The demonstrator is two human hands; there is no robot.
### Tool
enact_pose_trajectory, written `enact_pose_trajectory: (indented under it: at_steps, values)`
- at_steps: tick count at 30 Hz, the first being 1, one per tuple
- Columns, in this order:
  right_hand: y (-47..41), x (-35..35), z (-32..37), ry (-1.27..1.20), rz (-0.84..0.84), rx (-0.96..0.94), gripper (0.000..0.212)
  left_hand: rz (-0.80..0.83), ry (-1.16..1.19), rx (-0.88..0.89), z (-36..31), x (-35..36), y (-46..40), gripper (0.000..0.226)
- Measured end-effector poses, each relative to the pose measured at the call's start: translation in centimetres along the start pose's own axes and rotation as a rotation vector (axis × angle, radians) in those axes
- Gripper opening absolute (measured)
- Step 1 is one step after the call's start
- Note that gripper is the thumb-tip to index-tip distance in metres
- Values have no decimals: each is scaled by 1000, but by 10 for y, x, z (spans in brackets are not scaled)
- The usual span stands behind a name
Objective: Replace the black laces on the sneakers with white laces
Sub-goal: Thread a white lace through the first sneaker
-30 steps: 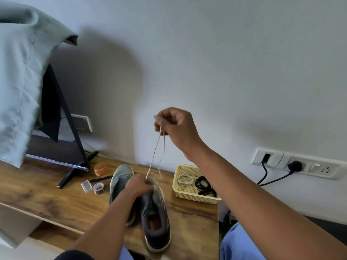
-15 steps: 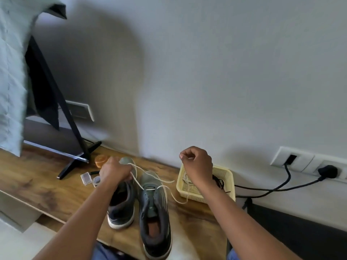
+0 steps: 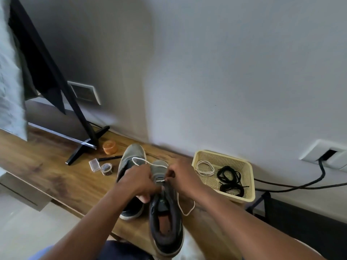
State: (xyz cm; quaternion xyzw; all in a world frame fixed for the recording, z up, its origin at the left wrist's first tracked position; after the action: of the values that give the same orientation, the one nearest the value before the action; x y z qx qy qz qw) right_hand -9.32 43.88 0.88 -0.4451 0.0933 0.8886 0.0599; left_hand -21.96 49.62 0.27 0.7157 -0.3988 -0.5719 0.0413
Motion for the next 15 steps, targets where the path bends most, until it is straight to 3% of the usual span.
enact_pose_trajectory:
  at_steps: [6, 12, 15]
  values:
    - [-7, 15, 0, 51, 32, 8, 6, -55, -32, 2, 11, 4, -5, 46]
    - [-10, 26, -5, 14, 42, 60, 12, -3, 169, 32, 19, 11, -6, 10]
    - [-10, 33, -6, -49, 58, 94, 16, -1, 224, 41, 22, 13, -6, 4]
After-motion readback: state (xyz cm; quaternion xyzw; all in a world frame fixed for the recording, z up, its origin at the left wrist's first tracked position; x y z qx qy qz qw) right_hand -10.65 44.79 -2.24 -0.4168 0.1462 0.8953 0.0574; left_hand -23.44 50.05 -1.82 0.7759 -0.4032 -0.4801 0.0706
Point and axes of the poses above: each hand's wrist, its own y-axis away from the middle knuckle, its own x-axis out of the palm, z = x × y, the point moved 10 cm from there along -y, towards the middle knuckle, and after that the axes turned 6 degrees about z, right-handed, at the moved point
